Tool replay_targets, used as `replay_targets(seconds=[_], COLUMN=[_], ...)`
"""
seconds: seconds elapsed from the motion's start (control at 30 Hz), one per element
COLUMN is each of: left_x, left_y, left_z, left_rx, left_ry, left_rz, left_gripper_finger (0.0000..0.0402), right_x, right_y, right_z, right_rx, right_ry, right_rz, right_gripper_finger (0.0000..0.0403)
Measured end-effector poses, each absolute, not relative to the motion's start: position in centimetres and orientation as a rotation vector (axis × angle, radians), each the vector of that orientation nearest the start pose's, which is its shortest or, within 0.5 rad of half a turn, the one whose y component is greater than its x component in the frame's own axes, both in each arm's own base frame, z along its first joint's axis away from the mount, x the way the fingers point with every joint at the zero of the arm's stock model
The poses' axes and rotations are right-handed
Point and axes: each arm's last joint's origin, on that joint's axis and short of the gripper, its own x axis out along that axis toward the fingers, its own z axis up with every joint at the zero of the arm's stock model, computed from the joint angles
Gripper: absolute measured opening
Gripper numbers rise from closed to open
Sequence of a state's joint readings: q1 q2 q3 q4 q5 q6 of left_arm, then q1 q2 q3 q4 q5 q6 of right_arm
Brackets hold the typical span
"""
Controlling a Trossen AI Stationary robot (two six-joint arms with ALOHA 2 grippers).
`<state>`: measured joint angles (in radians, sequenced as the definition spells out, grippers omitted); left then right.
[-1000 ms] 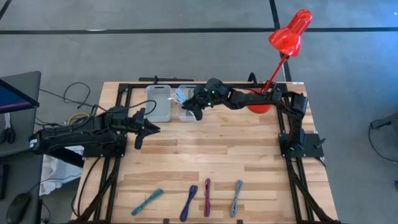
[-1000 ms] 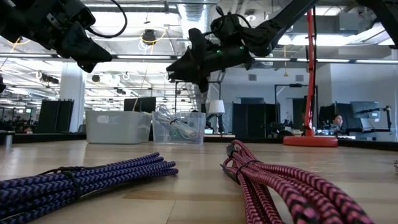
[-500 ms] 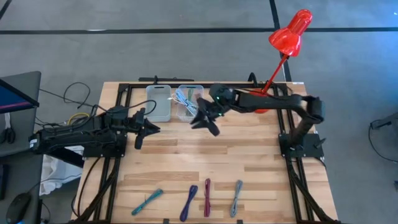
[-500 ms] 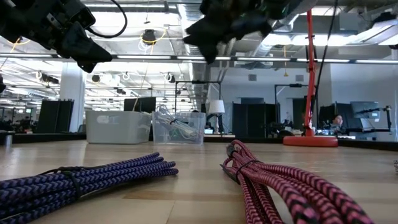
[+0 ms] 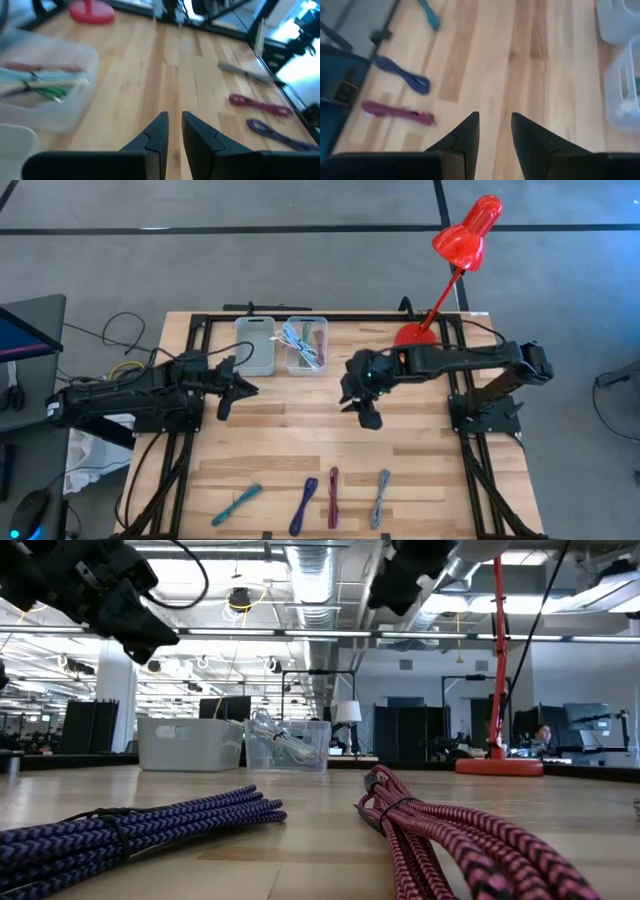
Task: Pick & Place USB Port
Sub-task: Put the black and blue charge cable into the gray bin
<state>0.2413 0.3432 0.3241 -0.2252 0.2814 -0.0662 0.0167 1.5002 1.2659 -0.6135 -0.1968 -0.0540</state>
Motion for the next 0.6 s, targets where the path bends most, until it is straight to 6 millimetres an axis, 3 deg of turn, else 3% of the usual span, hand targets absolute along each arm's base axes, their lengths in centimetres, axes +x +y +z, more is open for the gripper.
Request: replay_targets(seconds=[0.3,0.47,0.6], left_x=[12.7,13.0,13.2], left_y=[0.9,-0.5,-1.5], left_z=[20.8,20.2,20.1], left_rx=[-0.316,-0.433,-0.431], left_ry=[0.425,0.532,0.558], left_rz=[-0.195,-0.345,-0.414], left_gripper_finger=[0.0053,0.0053,0.0053], right_x=[29.8,28.6,28.3], right_y=[2.7,2.7,2.5], right_z=[27.3,25.8,25.1], right_rx=[-0.023,-0.064,-0.094], right_ry=[1.042,1.079,1.068], right_rz=[-0.040,-0.219,-0.339], right_gripper_finger=[0.0107,0.0107,0.0107])
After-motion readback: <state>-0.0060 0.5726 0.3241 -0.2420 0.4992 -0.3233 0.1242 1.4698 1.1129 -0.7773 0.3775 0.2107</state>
